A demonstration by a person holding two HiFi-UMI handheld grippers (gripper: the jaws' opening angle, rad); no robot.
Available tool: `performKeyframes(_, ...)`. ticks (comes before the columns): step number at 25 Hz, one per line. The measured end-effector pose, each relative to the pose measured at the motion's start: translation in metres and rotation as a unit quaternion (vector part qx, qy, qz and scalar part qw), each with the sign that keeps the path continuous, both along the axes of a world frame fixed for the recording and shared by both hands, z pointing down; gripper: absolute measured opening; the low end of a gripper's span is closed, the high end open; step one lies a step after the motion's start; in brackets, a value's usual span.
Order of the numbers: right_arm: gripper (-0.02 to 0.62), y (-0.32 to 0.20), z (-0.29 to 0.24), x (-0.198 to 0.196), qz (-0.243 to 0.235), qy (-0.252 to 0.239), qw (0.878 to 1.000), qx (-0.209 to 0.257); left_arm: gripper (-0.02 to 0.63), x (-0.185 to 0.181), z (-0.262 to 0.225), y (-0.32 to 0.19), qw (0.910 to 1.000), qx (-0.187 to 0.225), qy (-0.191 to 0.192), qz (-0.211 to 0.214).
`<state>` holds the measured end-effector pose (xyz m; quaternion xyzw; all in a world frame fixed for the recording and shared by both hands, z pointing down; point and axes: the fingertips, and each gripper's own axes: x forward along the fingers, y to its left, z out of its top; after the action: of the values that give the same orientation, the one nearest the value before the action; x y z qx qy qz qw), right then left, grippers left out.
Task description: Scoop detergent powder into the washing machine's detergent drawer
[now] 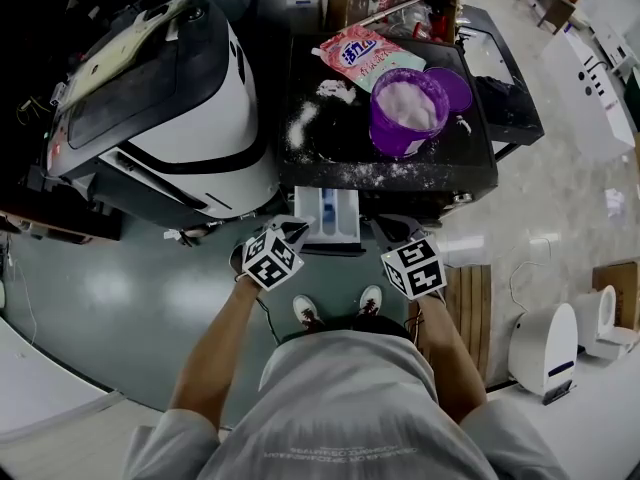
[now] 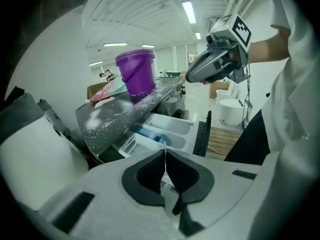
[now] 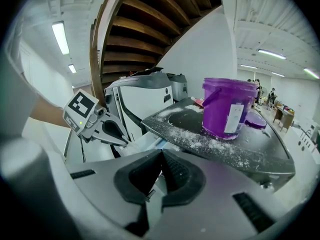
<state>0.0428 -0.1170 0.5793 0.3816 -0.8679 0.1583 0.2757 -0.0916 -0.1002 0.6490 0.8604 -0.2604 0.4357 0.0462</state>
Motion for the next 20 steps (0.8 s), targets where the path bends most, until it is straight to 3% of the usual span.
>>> performKeyframes(8, 0.005, 0.003, 0.004, 0.005, 0.001, 0.002, 1.000, -0.001, 0.014, 0.006, -0.002, 0.001, 0.9950, 0.070, -0.059, 0.041)
performKeyframes(20, 0.005, 0.007, 0.008, 0.010, 0.005, -0.002, 1.000, -0.001, 0.014, 0.011, -0.006, 0.000, 0.9730, 0.165, -0.130, 0.096)
